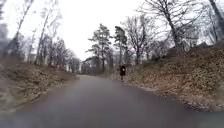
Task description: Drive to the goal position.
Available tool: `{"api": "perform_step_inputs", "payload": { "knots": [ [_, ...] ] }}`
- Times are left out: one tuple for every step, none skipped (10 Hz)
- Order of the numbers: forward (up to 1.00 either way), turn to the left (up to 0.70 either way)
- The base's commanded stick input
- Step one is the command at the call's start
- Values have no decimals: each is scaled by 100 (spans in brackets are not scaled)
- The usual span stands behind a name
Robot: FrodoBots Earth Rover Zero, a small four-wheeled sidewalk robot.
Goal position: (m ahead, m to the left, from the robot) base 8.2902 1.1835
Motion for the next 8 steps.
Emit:
{"api": "perform_step_inputs", "payload": {
  "knots": [
    [100,22],
    [100,13],
    [100,3],
    [100,1],
    [100,1],
    [100,1],
    [100,1],
    [100,1]
  ]
}}
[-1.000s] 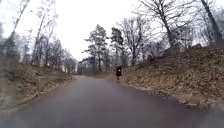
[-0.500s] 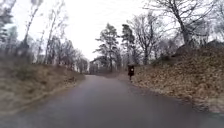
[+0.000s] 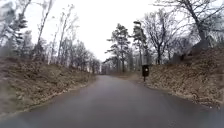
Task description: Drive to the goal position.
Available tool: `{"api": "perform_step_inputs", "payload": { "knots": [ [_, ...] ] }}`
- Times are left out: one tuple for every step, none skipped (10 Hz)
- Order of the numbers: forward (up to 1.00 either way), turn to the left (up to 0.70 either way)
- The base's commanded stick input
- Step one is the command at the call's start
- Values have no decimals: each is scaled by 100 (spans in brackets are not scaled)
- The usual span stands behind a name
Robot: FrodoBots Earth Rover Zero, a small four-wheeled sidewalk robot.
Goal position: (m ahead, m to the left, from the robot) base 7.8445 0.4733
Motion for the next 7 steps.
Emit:
{"api": "perform_step_inputs", "payload": {
  "knots": [
    [100,1],
    [100,1],
    [100,1],
    [100,1],
    [100,1],
    [100,1],
    [100,1]
  ]
}}
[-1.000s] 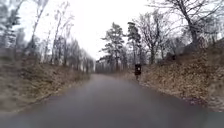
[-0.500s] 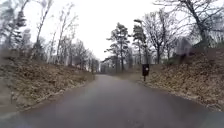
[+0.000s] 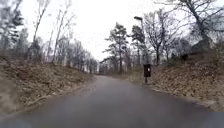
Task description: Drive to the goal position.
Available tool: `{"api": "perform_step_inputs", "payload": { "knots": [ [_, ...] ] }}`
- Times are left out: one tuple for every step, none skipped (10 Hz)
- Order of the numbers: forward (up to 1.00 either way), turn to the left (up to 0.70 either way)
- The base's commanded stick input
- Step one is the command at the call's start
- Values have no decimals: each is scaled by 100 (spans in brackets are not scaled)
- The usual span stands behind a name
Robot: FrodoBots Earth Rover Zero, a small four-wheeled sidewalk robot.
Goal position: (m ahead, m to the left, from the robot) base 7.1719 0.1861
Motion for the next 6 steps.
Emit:
{"api": "perform_step_inputs", "payload": {
  "knots": [
    [100,1],
    [100,1],
    [100,1],
    [100,1],
    [100,1],
    [100,1]
  ]
}}
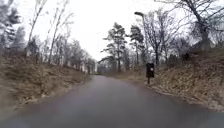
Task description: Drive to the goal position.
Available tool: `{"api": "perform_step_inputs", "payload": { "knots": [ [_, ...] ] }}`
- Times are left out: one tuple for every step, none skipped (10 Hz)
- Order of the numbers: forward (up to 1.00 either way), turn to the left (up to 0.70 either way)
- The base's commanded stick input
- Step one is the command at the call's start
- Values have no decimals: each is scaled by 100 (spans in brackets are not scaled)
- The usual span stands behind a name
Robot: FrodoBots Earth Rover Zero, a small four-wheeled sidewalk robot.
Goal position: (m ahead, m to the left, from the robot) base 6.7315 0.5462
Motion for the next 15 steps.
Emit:
{"api": "perform_step_inputs", "payload": {
  "knots": [
    [100,1],
    [100,1],
    [100,1],
    [100,1],
    [100,1],
    [100,1],
    [100,1],
    [100,40],
    [100,37],
    [100,33],
    [100,29],
    [100,26],
    [100,22],
    [100,19],
    [100,15]
  ]
}}
